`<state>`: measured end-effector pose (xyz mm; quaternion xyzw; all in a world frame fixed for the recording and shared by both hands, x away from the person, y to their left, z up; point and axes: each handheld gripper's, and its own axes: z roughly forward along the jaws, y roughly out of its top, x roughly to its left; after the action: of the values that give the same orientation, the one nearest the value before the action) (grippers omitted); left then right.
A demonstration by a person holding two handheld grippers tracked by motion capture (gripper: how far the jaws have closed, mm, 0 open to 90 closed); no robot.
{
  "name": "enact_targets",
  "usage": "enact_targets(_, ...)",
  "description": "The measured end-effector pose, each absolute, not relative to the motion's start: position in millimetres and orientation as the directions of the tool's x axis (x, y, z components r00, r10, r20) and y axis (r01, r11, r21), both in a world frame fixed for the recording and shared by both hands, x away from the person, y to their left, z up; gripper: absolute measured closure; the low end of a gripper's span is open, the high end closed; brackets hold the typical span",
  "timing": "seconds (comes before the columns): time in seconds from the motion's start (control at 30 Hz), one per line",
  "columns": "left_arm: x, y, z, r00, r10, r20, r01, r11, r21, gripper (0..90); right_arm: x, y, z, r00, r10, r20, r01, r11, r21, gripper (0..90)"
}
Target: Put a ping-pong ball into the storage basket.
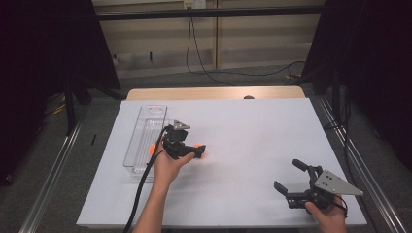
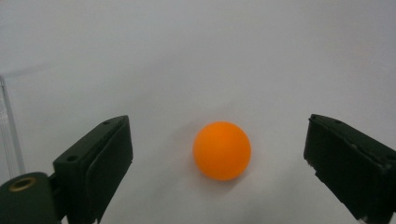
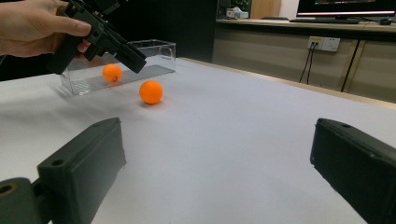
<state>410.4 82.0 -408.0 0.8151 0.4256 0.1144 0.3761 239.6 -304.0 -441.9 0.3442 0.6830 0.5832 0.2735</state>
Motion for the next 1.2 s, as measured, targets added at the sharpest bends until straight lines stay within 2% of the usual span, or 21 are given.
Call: enact_targets(1.2, 415.9, 72.4, -422.2, 0.619, 0.774, -0.133, 0.625, -0.383, 0.681, 4.7, 239.6, -304.0, -441.9, -0.613, 0.789, 0.026, 0.150, 0.084, 0.985, 2.7)
